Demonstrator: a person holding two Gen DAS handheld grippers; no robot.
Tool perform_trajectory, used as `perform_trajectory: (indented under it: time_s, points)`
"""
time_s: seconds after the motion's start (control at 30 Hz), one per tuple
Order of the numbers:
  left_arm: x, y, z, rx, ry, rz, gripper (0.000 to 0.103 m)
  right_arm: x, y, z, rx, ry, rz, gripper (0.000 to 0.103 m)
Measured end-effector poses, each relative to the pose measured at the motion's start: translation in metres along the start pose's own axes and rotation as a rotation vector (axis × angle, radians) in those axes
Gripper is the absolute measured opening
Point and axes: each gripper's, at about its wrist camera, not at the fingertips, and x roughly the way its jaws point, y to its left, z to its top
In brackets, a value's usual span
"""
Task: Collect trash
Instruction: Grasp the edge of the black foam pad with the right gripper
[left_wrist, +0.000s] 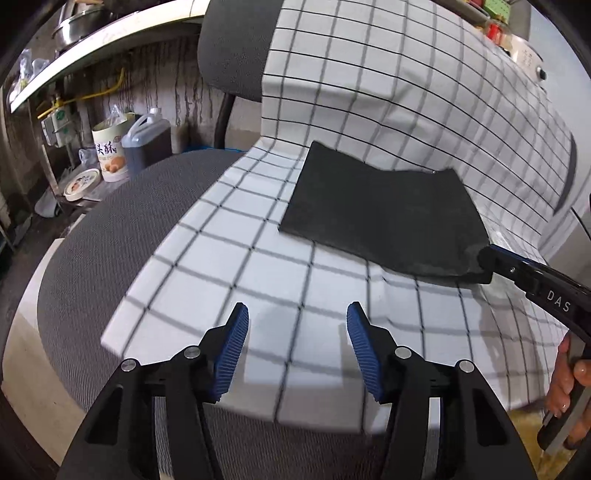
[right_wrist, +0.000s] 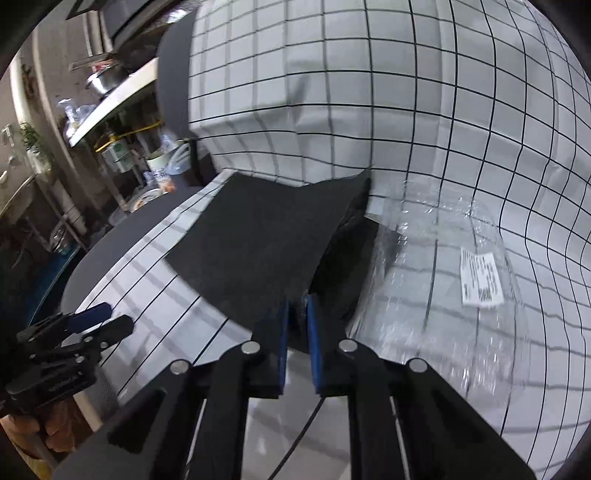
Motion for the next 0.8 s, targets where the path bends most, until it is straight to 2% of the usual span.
perform_trajectory:
  time_s: [0.1, 0.23, 0.47, 0.5, 0.57, 0.6, 0.7, 0.73, 0.77, 0.8]
  points:
    - [-0.011, -0.009, -0.012, 0.007, 0.005, -0.035, 0.056, -0.022, 0.004, -0.017, 0.008, 0.007, 0.032, 0.009]
    - [-0.021, -0.022, -0.029, 0.002, 0.024, -0.084, 0.056, -0.049, 0.000, -0.046, 0.032, 0.030, 0.029, 0.009]
    - [-0.035, -0.030, -0.053, 0.017, 0.048, -0.072, 0.056, -0.077, -0.007, -0.081, 0.040, 0.069, -0.005, 0.010]
    - [-0.036, -0.029, -0.055, 0.010, 0.049, -0.072, 0.056, -0.079, -0.007, -0.083, 0.025, 0.076, -0.013, 0.013]
    - [-0.040, -0.028, -0.056, 0.000, 0.049, -0.075, 0.056, -0.084, -0.006, -0.083, 0.009, 0.047, -0.038, 0.039]
    - [-0.041, -0.027, -0.056, 0.001, 0.044, -0.072, 0.056, -0.090, -0.006, -0.083, -0.001, 0.012, -0.064, 0.042]
    - [-0.044, -0.028, -0.056, 0.009, 0.032, -0.068, 0.056, -0.103, -0.004, -0.081, -0.015, -0.074, -0.065, 0.042]
    - [-0.044, -0.028, -0.056, 0.010, 0.032, -0.067, 0.056, -0.106, -0.002, -0.080, -0.017, -0.093, -0.049, 0.037]
    - [-0.043, -0.029, -0.055, 0.010, 0.032, -0.064, 0.056, -0.109, 0.000, -0.079, -0.026, -0.114, -0.027, 0.022]
    - [-0.043, -0.029, -0.055, 0.010, 0.031, -0.064, 0.056, -0.109, 0.007, -0.077, -0.053, -0.126, -0.008, 0.017]
